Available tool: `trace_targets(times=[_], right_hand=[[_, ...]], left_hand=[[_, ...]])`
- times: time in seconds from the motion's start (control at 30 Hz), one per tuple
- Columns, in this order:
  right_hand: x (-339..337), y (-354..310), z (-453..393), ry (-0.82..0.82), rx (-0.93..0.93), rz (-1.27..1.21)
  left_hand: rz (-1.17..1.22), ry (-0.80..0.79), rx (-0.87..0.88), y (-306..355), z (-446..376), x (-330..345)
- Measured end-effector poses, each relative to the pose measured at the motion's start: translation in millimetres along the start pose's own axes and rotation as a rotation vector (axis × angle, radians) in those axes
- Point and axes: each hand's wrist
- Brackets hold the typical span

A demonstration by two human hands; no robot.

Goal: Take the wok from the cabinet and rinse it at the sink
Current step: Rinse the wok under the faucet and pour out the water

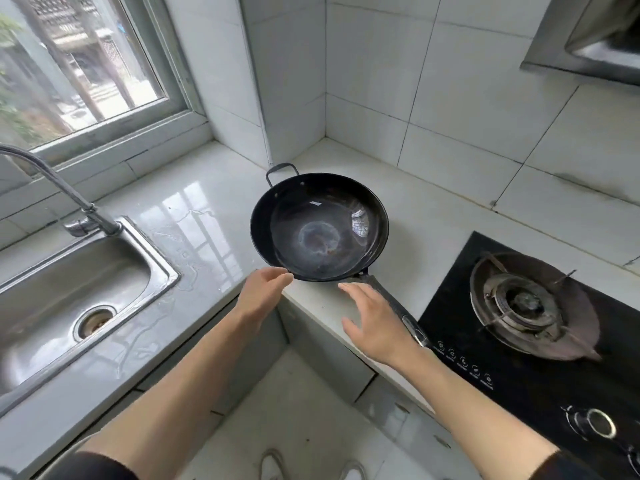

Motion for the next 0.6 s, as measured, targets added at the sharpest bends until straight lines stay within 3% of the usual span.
trace_targets(times=[0.2, 0.6], right_hand=[[-27.2, 0.5, -17.4, 0.136, -0.047, -0.001], [-31.7, 6.2, -53.4, 0.223, 0.157, 0.111]], left_hand=[[-0.305, 0.043, 0.156, 37.0, -9.9, -18.5], [-0.494, -0.053, 0.393, 64.8, -115.9, -51.1]])
Point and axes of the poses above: each hand's wrist, its own z-axis away from the middle knuckle, its own x-axis out of the palm, y = z × x, and after that the axes turned 11 degrees about x, right-handed
